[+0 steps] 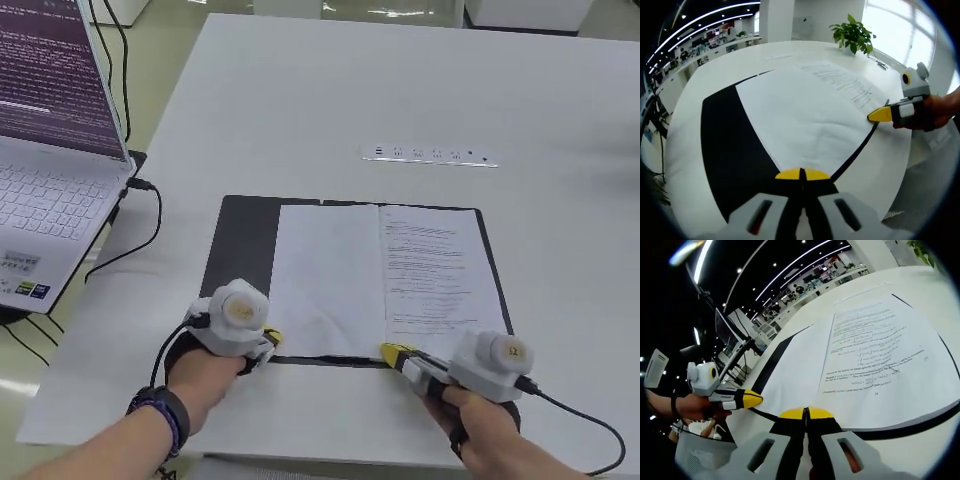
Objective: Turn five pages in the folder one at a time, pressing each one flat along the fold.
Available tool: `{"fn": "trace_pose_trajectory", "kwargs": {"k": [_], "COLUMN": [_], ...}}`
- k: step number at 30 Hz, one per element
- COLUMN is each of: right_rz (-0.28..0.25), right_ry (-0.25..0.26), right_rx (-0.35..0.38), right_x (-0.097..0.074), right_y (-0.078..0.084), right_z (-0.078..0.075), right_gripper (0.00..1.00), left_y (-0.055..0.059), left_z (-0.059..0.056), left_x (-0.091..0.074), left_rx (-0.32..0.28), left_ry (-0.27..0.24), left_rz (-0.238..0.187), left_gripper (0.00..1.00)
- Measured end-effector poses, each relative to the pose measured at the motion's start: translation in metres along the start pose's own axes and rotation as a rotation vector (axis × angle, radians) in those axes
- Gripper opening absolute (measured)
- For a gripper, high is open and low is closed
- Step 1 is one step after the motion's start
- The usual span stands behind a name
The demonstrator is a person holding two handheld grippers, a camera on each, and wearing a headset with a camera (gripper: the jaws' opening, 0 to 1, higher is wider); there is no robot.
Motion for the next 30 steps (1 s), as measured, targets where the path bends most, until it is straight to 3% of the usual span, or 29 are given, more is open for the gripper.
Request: {"fn": "trace_pose_trajectory", "kwargs": {"k": [7, 14, 20, 21, 23, 26, 30], "right_rz": [0.01, 0.029, 0.026, 0.018, -0.013, -0.02, -0.03], "right_ry": [0.002, 0.0, -0.029, -0.03, -0.036, -0.048, -0.048], "right_rx": [0.006, 0.019, 0.038, 0.036, 0.043, 0.023, -0.006], "right_x": [0.0, -0.003, -0.01, -0.012, -0.015, -0.018, -0.022], "right_y": [0.0, 0.003, 0.003, 0.001, -0.005, -0.013, -0.02], "right_z": [0.001, 0.004, 0.01, 0.012, 0.014, 0.016, 0.01], "right_gripper": [0.0, 0.0, 0.0, 0.0, 0.02, 0.07, 0.14], "left_y": [-0.002, -0.005, -0.005, -0.008, -0.013, -0.016, -0.026], "left_z": [0.0, -0.003, -0.005, -0.008, -0.012, -0.023, -0.03], "left_x": [0.0, 0.0, -0.001, -0.002, -0.004, -0.005, -0.012], "left_rx": [-0.01, -0.004, -0.096, -0.123, -0.116, -0.165, -0.162], "left_ry": [-0.001, -0.038, -0.022, -0.021, -0.033, 0.001, 0.01], "left_rz": [0.024, 0.066, 0.072, 0.054, 0.005, -0.01, -0.043], "left_gripper": [0.0, 0.0, 0.03, 0.08, 0.12, 0.15, 0.2]}}
Point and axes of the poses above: the centre of the closed fingertips' face, and the gripper's own axes: x roughly forward along the fingers, z roughly to its left, y roughly out of its underside, the point moved 6 cm from there along -x, roughly backward along the fingers, and after that the axes turned 6 degrees about -x, right-handed, at the moved point
